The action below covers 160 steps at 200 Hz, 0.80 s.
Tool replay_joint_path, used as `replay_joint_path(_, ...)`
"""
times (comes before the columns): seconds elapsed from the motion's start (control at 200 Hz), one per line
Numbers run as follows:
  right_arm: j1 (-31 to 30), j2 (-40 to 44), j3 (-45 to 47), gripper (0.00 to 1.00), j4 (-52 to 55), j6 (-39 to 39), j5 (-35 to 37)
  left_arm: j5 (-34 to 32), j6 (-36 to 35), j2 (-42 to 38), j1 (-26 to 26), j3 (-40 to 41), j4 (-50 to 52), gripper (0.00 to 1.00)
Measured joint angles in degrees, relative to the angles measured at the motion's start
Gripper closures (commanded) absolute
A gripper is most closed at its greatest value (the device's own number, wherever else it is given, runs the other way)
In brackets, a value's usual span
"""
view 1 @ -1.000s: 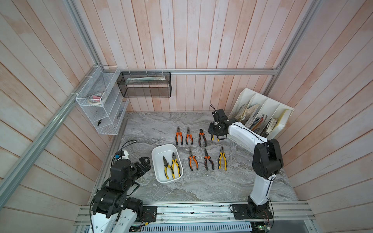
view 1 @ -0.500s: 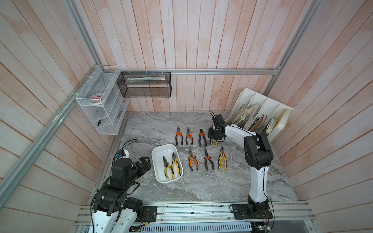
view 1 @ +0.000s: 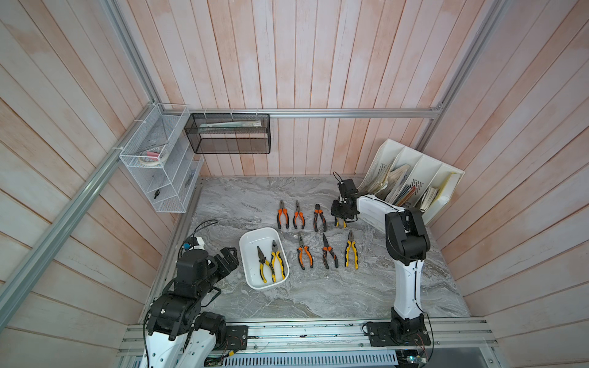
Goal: Take the pliers out of the storage box
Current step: Place the pliers at the center of the board.
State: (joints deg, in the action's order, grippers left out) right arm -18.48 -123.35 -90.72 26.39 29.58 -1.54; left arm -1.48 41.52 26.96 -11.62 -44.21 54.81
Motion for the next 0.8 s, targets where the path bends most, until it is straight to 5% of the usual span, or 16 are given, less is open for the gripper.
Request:
replay_joint_path(0.135, 0.0, 0.0, -0.26, 0.6, 1.03, -0.17, 0.02, 0.0, 0.02, 0.0, 0.0, 0.0, 0.0, 0.0)
replay_joint_path(0.545, -0.26, 7.76, -0.74, 0.42, 5.38, 0.33, -0.85, 0.0, 0.02, -0.02, 0.0, 0.02, 0.0, 0.0)
replay_joint_path(0.8, -2.01, 24.79, 15.17, 0.24, 6.6, 2.23, 0.59, 0.02, -0.02, -0.02, 0.0, 0.02, 0.0, 0.0)
